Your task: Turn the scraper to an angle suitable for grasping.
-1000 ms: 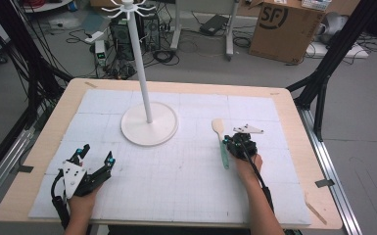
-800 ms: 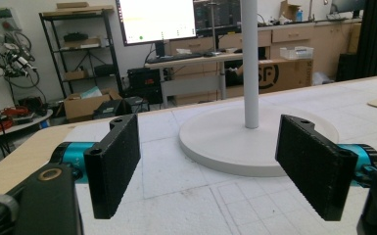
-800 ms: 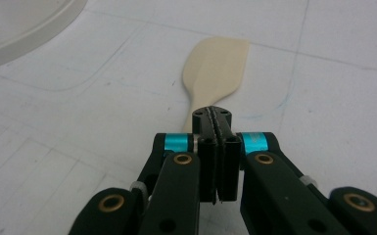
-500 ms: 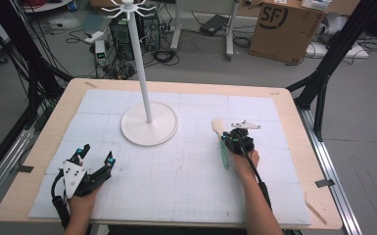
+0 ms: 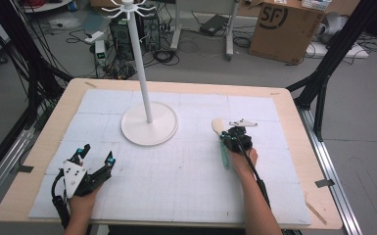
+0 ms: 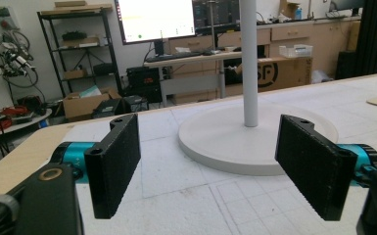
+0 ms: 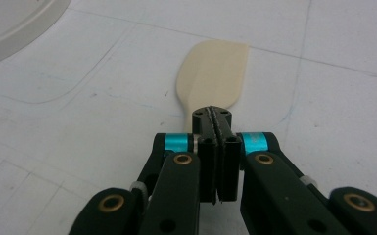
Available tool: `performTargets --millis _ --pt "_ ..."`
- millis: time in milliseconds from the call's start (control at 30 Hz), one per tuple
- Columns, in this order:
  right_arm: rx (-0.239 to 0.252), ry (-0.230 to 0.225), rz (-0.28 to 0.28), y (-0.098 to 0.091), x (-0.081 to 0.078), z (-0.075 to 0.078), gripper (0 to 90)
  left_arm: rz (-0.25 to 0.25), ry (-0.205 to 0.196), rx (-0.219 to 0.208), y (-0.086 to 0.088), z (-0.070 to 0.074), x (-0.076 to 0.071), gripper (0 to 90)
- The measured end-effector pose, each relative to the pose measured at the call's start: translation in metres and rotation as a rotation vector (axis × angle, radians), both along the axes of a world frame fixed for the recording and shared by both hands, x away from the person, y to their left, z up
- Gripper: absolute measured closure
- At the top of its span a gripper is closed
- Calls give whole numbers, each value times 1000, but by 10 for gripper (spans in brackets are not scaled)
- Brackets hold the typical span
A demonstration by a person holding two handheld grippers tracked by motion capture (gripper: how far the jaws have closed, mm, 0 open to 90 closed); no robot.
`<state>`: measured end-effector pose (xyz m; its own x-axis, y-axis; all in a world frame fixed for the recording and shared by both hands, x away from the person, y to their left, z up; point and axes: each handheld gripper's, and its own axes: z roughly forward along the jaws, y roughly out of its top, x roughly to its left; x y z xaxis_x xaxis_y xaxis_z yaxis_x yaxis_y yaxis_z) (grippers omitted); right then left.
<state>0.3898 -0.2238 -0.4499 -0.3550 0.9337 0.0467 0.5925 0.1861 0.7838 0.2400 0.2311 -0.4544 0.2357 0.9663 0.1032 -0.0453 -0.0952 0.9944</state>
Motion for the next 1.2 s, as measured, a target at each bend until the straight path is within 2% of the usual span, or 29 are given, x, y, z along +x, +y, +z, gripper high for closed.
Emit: performTargets --millis 267,567,833,967,1200 --pt "17 -3 35 3 -1 0 900 -1 3 3 0 0 0 256" --pt "9 -3 76 7 -3 1 900 -1 2 1 0 0 0 257" --pt "16 1 29 5 0 0 900 -1 4 4 0 0 0 258" --pt "-3 9 50 7 1 0 900 -1 5 5 0 0 0 258" --pt "8 3 85 10 -1 0 900 -3 8 5 0 0 0 259"
